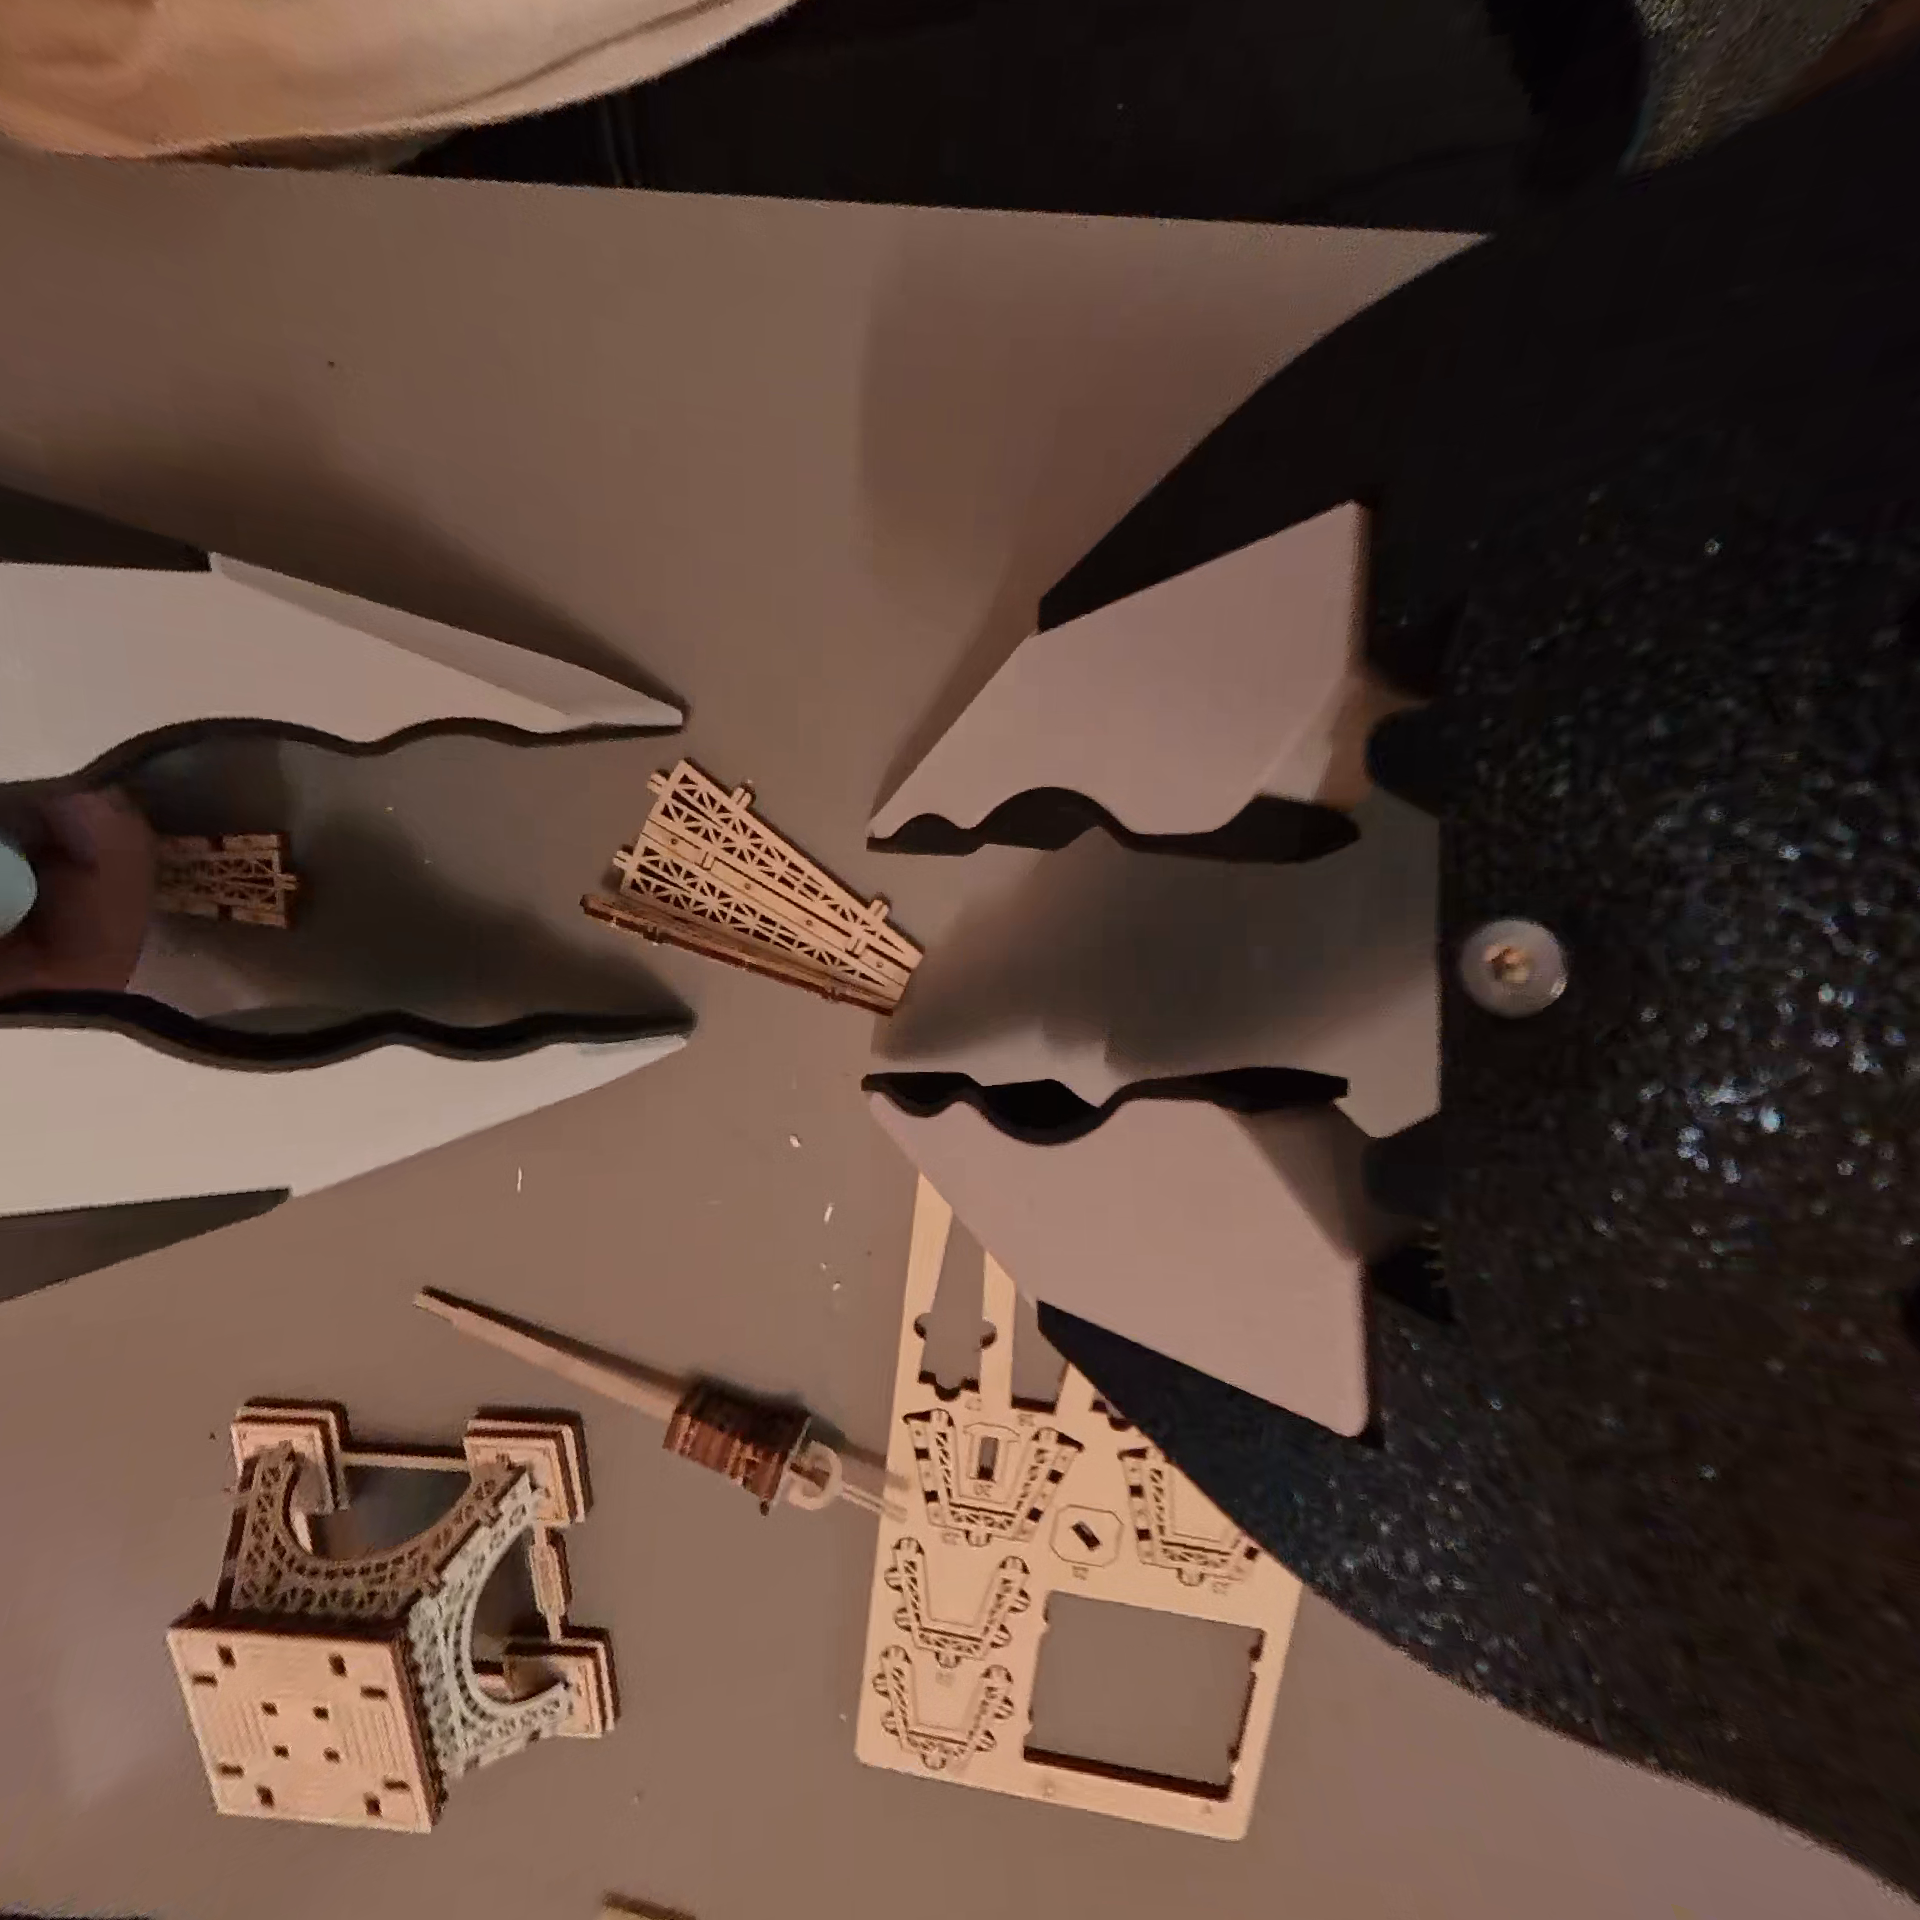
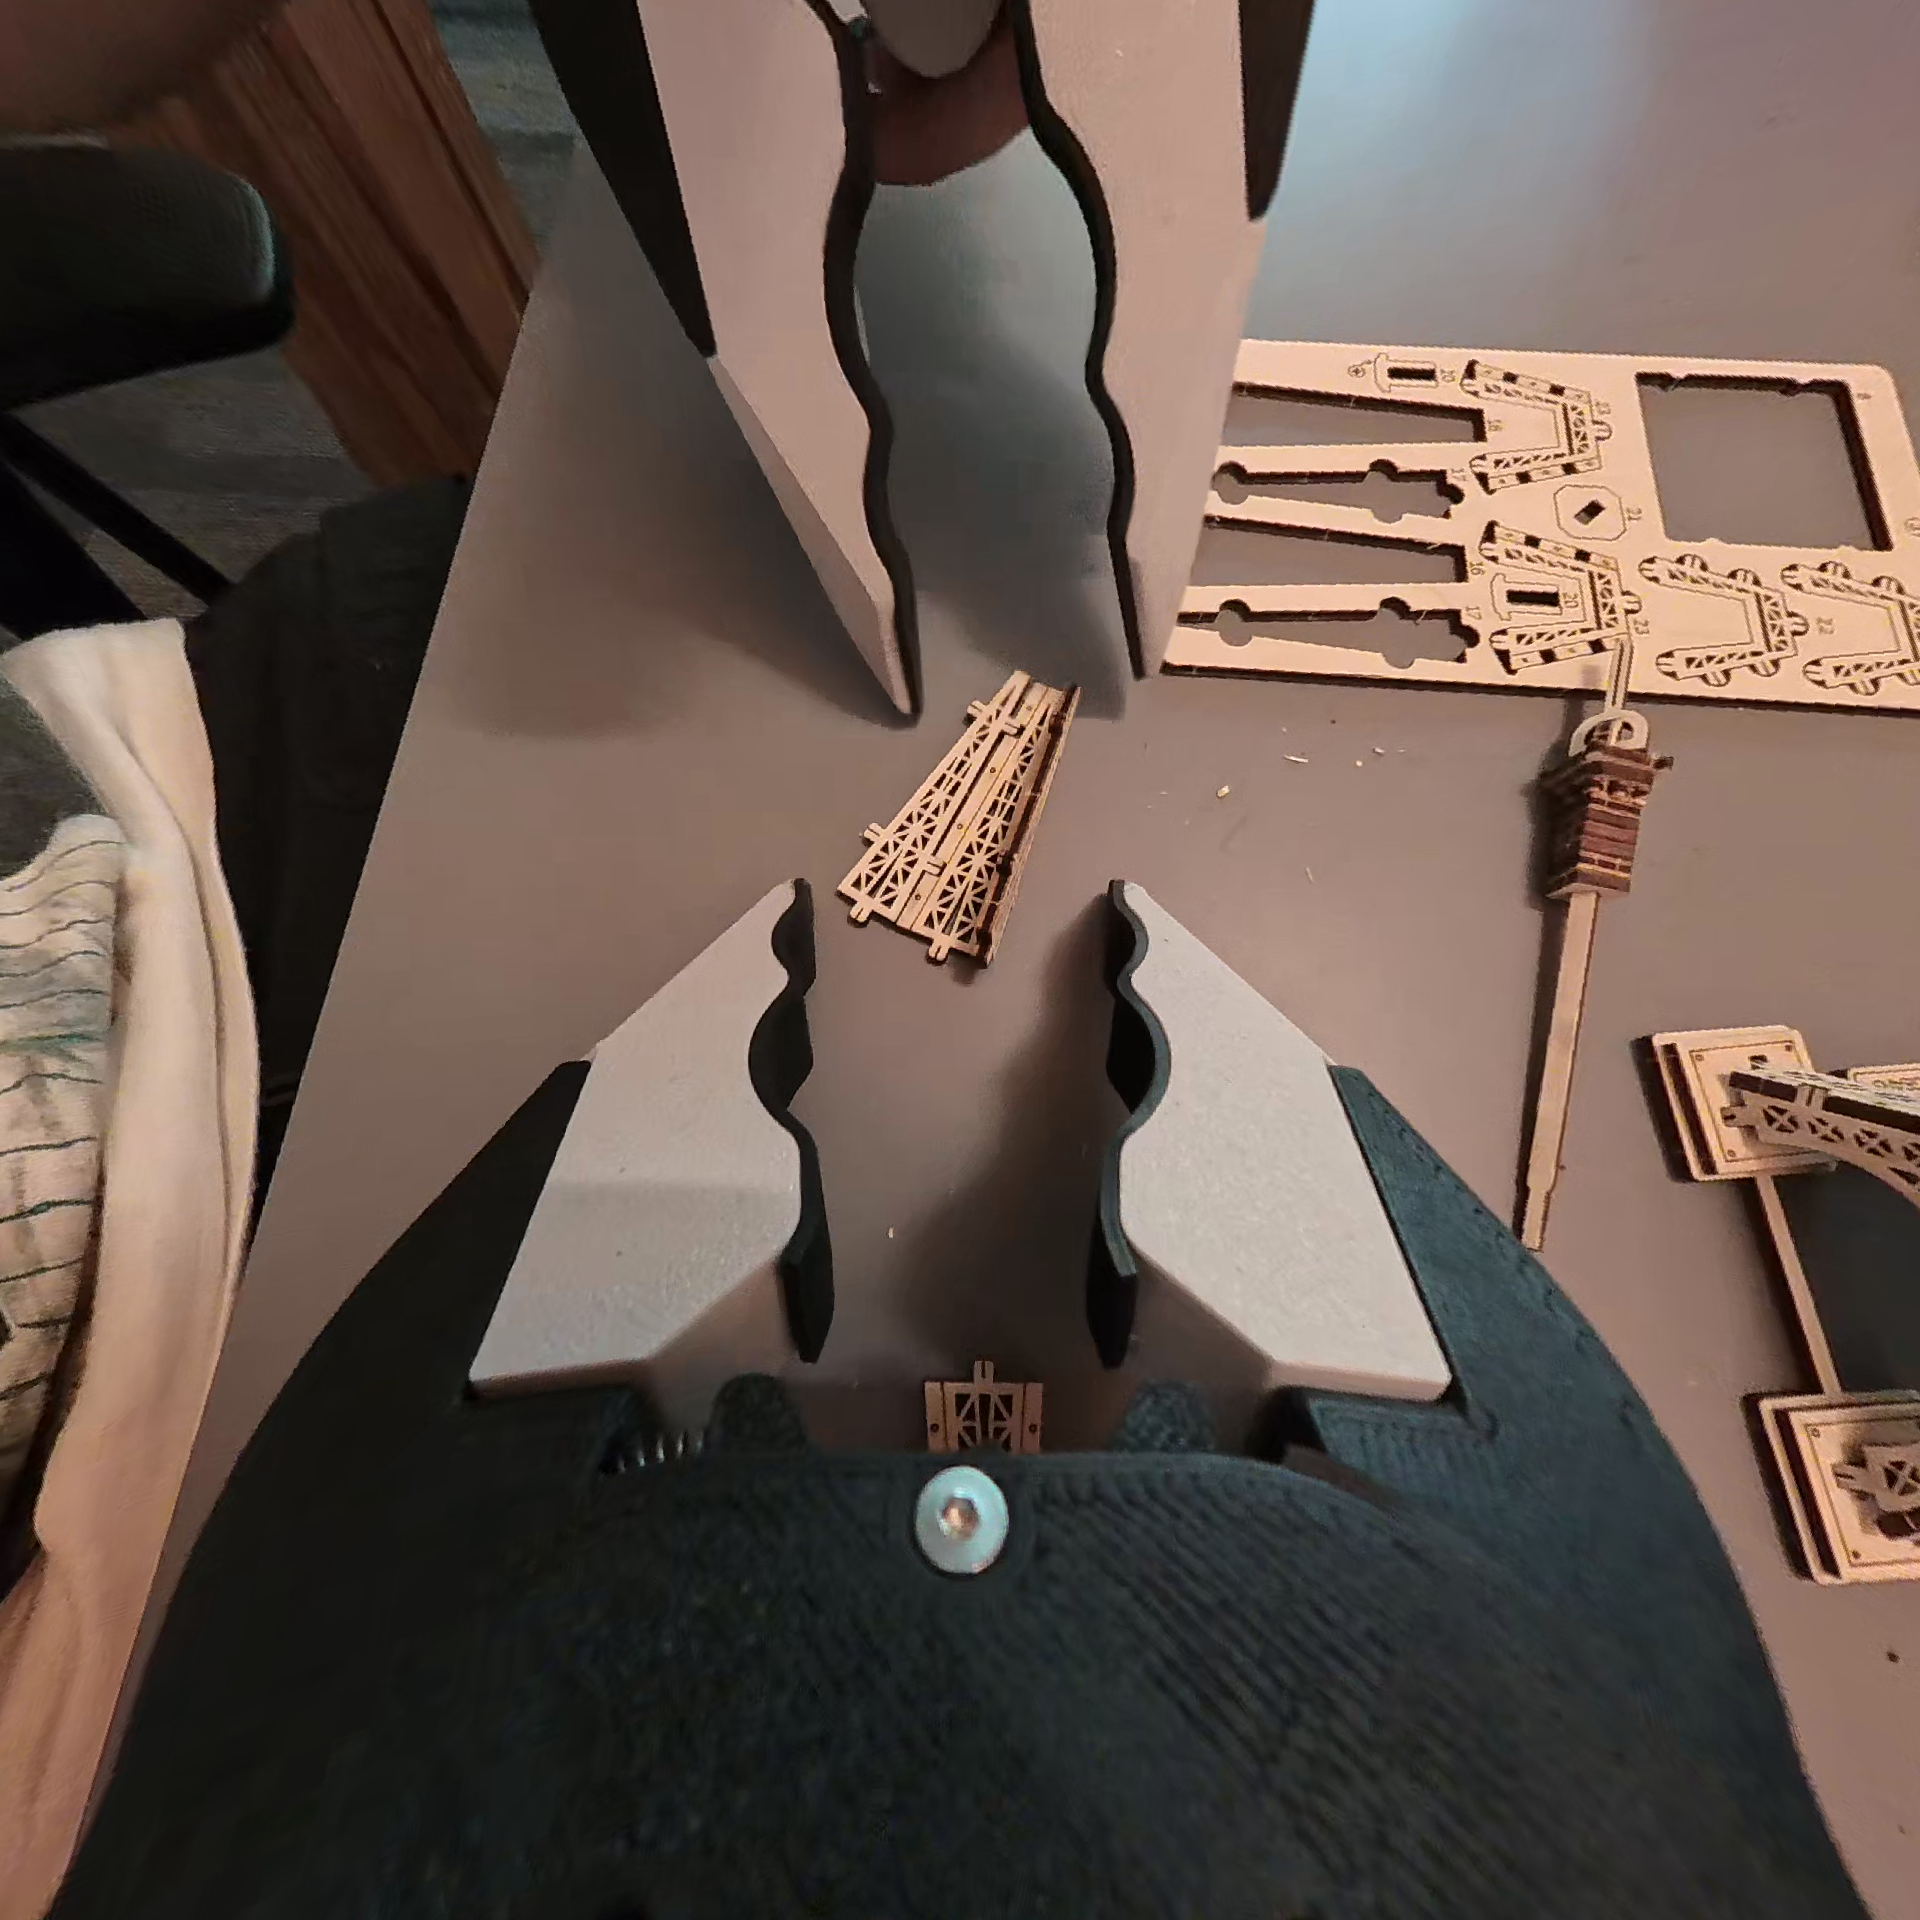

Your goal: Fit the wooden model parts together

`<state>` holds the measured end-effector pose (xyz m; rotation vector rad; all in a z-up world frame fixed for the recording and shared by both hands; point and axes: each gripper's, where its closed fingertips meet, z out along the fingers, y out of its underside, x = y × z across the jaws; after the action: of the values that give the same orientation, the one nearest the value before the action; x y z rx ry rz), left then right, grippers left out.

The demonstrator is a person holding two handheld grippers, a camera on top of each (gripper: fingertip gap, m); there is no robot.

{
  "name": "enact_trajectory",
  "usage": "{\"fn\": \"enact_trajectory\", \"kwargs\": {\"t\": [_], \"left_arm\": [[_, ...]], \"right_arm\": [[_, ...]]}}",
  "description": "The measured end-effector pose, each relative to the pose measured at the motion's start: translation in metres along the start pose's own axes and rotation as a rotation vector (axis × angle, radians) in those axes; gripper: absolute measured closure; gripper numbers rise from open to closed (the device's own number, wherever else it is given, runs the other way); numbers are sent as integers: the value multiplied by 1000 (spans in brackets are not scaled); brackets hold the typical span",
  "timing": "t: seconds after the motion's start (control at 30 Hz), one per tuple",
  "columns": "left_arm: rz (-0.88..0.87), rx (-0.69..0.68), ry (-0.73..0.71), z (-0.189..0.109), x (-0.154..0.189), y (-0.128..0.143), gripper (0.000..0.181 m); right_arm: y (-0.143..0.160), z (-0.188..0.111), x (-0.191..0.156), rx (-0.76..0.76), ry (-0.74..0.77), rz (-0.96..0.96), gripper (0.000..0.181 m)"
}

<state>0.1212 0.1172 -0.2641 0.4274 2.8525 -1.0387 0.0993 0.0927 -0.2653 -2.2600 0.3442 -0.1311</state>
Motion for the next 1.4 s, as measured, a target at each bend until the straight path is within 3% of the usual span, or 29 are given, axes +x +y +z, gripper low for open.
{"fn": "enact_trajectory", "kwargs": {"t": [0.13,0.43,0.8,1.4], "left_arm": [[-35,0,59,8,6,-7,155],[-216,-58,-94,11,8,-11,162],[-129,-40,-85,11,11,-11,164],[-217,14,-13,13,9,-11,165]], "right_arm": [[-1,2,4,-2,12,-10,131],[0,-2,3,10,17,-91,140],[2,-2,1,0,-54,-45,149],[2,-2,2,0,-69,-36,152]]}}
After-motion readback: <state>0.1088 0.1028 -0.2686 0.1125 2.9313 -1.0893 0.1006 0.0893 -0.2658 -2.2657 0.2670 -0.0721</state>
